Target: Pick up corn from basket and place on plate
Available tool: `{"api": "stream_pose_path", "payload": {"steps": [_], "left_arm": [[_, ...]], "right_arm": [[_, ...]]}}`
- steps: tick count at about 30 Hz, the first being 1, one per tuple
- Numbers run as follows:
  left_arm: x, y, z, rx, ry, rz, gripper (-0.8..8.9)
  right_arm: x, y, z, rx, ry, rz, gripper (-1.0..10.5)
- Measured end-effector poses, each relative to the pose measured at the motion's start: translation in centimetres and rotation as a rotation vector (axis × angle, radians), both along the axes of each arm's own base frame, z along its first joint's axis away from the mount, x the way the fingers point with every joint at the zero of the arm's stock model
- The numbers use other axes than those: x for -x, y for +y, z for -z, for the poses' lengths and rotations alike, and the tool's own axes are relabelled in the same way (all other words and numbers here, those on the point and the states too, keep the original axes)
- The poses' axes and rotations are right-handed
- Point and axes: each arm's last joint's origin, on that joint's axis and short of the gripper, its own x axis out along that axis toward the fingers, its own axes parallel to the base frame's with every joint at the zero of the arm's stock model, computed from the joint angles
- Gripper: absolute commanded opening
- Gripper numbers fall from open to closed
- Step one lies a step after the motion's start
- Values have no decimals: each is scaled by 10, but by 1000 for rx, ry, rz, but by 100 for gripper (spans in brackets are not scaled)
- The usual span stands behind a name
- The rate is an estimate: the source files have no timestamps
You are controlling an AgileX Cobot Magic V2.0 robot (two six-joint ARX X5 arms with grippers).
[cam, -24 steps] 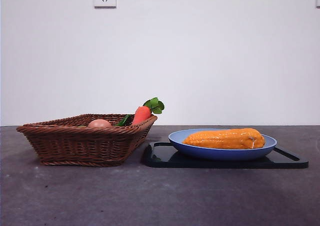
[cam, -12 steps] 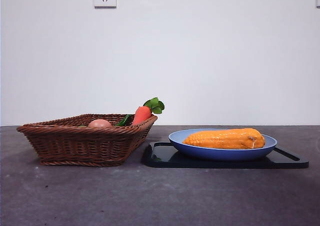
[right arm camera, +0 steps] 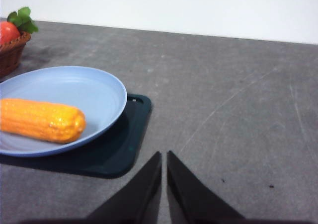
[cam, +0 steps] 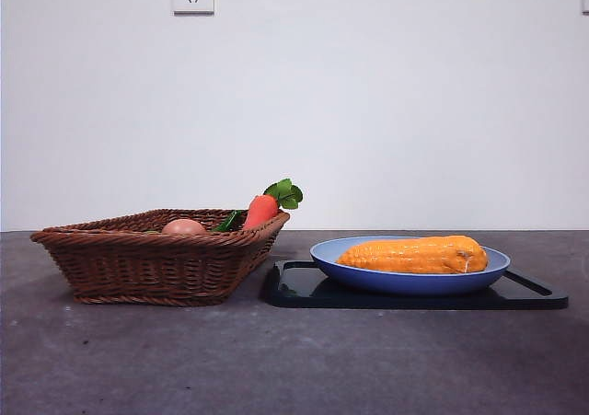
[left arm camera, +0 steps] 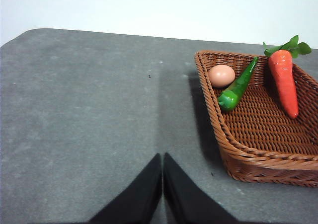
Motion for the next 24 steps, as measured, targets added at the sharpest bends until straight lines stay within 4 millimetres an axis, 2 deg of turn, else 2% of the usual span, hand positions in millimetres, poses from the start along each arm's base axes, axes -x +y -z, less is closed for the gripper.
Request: {"api": "stream_pose_path", "payload": {"steps": [24], "left_arm": [[0,0,0,0,0,0,4]], "right_arm": [[0,0,0,3,-7,18,2]]}}
